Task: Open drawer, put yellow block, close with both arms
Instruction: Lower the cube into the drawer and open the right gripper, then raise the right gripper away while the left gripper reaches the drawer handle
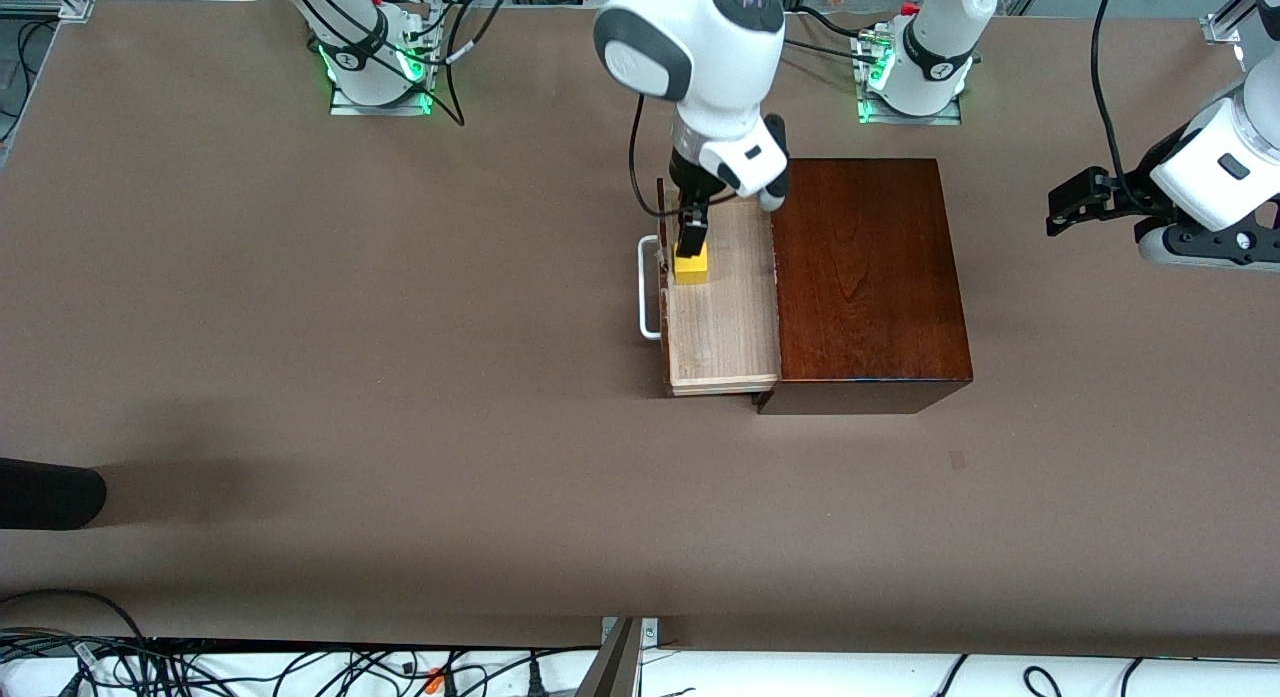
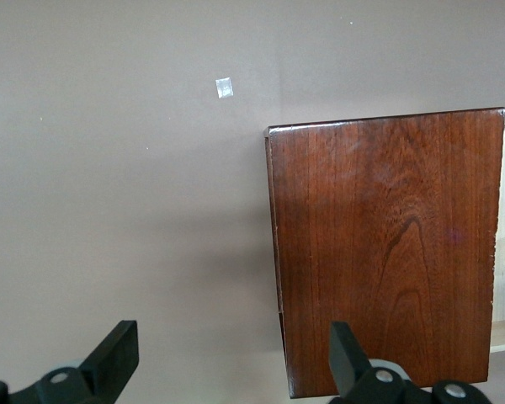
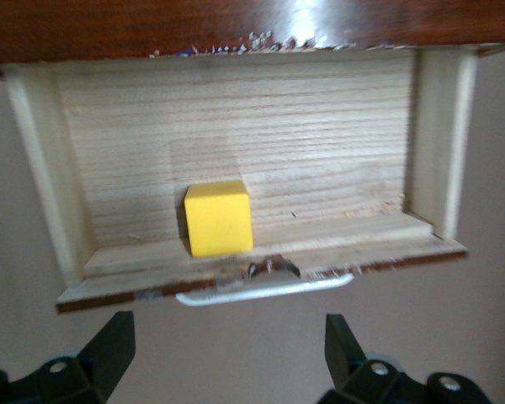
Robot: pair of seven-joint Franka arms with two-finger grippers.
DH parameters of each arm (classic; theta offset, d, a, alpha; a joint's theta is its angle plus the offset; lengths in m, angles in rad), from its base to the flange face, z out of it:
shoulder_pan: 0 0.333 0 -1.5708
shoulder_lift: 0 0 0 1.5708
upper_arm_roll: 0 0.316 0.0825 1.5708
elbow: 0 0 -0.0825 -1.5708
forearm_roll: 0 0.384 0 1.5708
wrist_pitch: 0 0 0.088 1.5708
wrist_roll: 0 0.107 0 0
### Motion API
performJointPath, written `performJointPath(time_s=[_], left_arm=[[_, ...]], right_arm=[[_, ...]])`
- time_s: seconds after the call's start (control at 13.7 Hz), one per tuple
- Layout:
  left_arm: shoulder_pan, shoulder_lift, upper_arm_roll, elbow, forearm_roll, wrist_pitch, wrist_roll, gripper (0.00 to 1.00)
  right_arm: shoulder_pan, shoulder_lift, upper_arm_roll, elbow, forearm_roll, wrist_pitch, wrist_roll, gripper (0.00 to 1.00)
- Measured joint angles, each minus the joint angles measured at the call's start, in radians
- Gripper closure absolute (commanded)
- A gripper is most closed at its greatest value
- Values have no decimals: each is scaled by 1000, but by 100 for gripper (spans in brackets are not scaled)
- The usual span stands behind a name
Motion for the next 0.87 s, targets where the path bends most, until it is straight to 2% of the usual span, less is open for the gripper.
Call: performJointPath(time_s=[0.15, 0.44, 0.58, 0.8, 0.87], left_arm=[[0, 0, -2, 5, -11, 2, 0, 0], [-7, 0, -25, 46, -32, 6, 1, 0], [-17, 15, -80, 46, -33, 6, 2, 0], [-26, 72, -221, 46, -33, 24, 1, 0], [-29, 92, -268, 46, -33, 47, 0, 0]], right_arm=[[-41, -50, -13, 16, 38, -44, 1, 0], [-284, -128, -18, 27, 97, -78, -33, 0], [-385, -197, -18, 32, 139, -162, -47, 0], [-486, -298, -28, 31, 188, -285, -47, 0], [-508, -333, -51, 26, 216, -313, -47, 0]])
